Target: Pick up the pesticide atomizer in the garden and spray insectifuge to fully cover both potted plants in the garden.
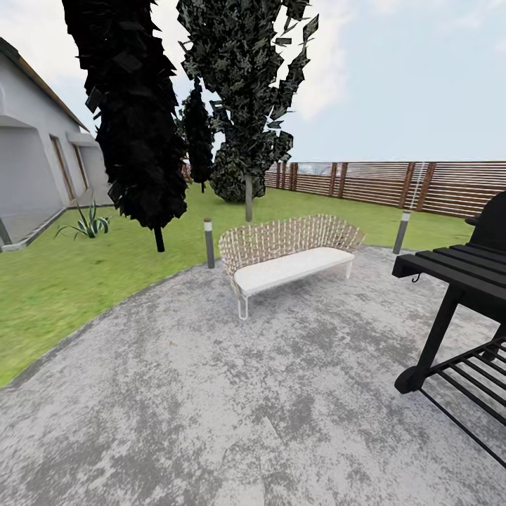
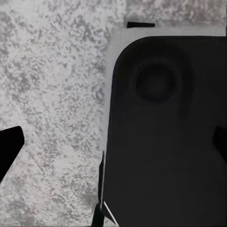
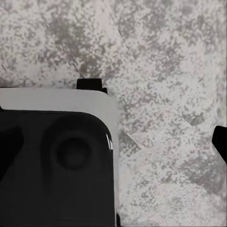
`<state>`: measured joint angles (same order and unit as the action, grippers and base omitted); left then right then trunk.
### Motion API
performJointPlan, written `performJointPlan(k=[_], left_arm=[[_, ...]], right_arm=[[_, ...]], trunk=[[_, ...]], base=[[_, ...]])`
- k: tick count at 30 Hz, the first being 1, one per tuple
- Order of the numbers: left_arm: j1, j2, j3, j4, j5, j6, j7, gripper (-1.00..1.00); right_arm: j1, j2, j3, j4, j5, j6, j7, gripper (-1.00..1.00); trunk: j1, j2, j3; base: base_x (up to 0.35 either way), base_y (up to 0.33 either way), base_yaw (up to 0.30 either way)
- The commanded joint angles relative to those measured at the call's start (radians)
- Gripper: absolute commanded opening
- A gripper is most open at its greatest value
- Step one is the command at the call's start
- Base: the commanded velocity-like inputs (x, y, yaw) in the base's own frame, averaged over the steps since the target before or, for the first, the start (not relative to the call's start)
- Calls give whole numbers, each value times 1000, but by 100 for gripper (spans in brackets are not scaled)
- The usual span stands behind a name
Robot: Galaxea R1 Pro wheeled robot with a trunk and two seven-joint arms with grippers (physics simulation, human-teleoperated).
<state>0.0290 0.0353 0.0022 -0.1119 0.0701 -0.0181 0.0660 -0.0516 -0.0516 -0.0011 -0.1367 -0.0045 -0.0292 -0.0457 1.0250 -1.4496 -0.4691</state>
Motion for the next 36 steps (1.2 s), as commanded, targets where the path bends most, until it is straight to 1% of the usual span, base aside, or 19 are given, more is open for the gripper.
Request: performJointPlan(k=[1, 4, 5, 7, 10, 11, 12, 13, 16, 25, 29, 36], left_arm=[[-36, 6, -1, -244, 10, -2, 6, 100], [-95, 6, -6, -272, 6, -1, 3, 100], [-125, 5, -8, -278, 2, -1, 3, 100], [-169, 4, -9, -282, -4, -2, 0, 100], [-198, 3, -10, -284, -6, -2, -2, 100], [-203, 2, -12, -279, -9, -59, -2, 100], [-200, 3, -11, -273, -8, -103, -2, 100], [-194, 6, -10, -261, -6, -189, -2, 100], [-195, 5, -10, -259, -6, -195, -2, 100], [-195, 3, -10, -242, -8, -199, -2, 100], [-195, 5, -10, -239, -8, -200, -2, 100], [-195, 6, -10, -238, -9, -203, -2, 100]], right_arm=[[0, -1, 0, -322, -1, -4, -1, 100], [-1, -2, 0, -410, -2, -14, 1, 100], [-1, -2, 0, -443, -2, -31, 3, 100], [-1, 0, 1, -472, -4, -73, 4, 100], [-1, 3, 2, -479, -4, -116, 5, 100], [-1, 6, 5, -476, -2, -133, 6, 100], [-1, 7, 4, -474, -2, -135, 6, 100], [-1, 9, -2, -426, -4, -139, 3, 100], [-1, 6, -5, -418, -5, -141, 2, 100], [-1, 6, -5, -417, -5, -141, 1, 100], [-1, 6, -5, -416, -5, -141, 1, 100], [-1, 6, -5, -415, -5, -141, 1, 100]], trunk=[[0, 0, -1], [0, 0, -1], [0, 0, -1], [0, 0, -1], [0, 0, -1], [0, 0, -1], [0, 0, -1], [0, 0, -1], [0, 0, -1], [0, 0, -1], [0, 0, -1], [0, 0, -1]], base=[[0, 0, 0], [0, 0, 0], [0, 0, 0], [0, 0, 0], [0, 0, 0], [0, 0, 0], [0, 0, 0], [0, 0, 0], [81, 45, 0], [297, 155, -12], [311, 188, -193], [295, 212, -284]])
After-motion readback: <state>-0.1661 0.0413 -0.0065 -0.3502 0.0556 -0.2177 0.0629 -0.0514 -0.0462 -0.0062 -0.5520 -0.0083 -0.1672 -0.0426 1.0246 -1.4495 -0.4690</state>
